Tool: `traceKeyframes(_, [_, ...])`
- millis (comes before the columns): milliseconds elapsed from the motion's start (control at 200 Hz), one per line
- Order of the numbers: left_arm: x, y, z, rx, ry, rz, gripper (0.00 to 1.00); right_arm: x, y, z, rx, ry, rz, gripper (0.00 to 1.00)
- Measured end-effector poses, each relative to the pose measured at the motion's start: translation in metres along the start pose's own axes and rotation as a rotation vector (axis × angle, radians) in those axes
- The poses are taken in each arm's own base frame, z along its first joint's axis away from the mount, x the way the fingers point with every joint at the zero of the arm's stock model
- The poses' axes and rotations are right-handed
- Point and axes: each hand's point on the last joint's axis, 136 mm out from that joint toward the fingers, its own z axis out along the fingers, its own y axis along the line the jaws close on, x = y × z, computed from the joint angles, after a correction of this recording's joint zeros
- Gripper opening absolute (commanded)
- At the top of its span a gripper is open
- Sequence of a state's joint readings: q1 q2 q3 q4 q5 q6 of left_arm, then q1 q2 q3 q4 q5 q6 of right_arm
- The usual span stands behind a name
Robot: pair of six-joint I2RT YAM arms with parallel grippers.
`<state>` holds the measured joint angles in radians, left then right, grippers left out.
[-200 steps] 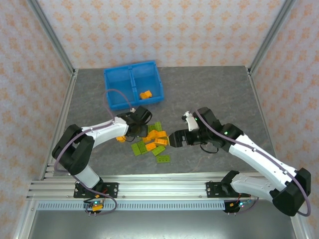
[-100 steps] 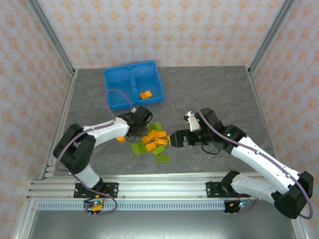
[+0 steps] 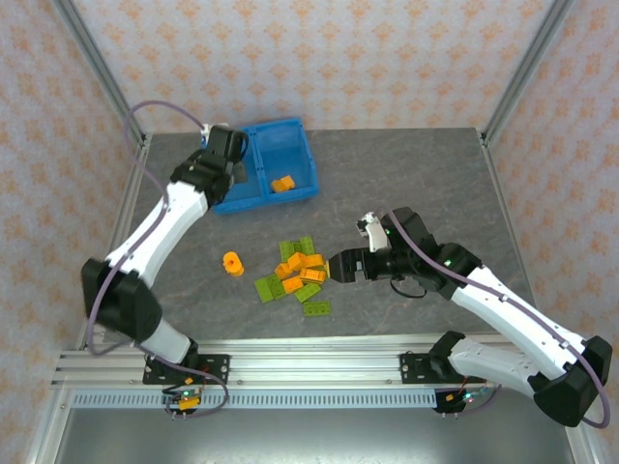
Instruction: Sort the legos into containers by color
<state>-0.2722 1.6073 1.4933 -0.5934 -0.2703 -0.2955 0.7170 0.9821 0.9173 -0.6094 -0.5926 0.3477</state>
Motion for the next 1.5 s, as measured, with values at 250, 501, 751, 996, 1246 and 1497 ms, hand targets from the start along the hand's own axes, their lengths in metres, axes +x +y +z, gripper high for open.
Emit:
traceKeyframes(250, [-0.006,-0.010,0.124,-0.079,0.122,0.006,0.15,-0.001,-0.002,0.000,0.012,-0.006,-0.001,0.96])
traceKeyframes(501, [0.029,-0.029,0.203,-0.075,0.253,0.055,0.29,-0.001,-0.003,-0.001,0.019,-0.011,-0.001,0.96])
traceKeyframes(751, [0.031,-0.016,0.213,-0.059,0.288,0.021,0.49,0.000,-0.005,0.000,0.025,-0.009,0.002,0.96])
traceKeyframes(996, [0.030,-0.014,0.187,-0.003,0.305,-0.006,0.48,-0.001,-0.007,0.001,0.033,-0.015,0.002,0.96])
traceKeyframes(1246, [-0.014,-0.032,0.000,0.233,0.051,-0.102,0.48,-0.006,-0.014,0.000,0.075,-0.043,0.021,0.97])
traceKeyframes(1497, [0.091,-0.051,-0.147,0.521,-0.051,-0.158,0.48,-0.013,-0.023,0.002,0.126,-0.078,0.044,0.97])
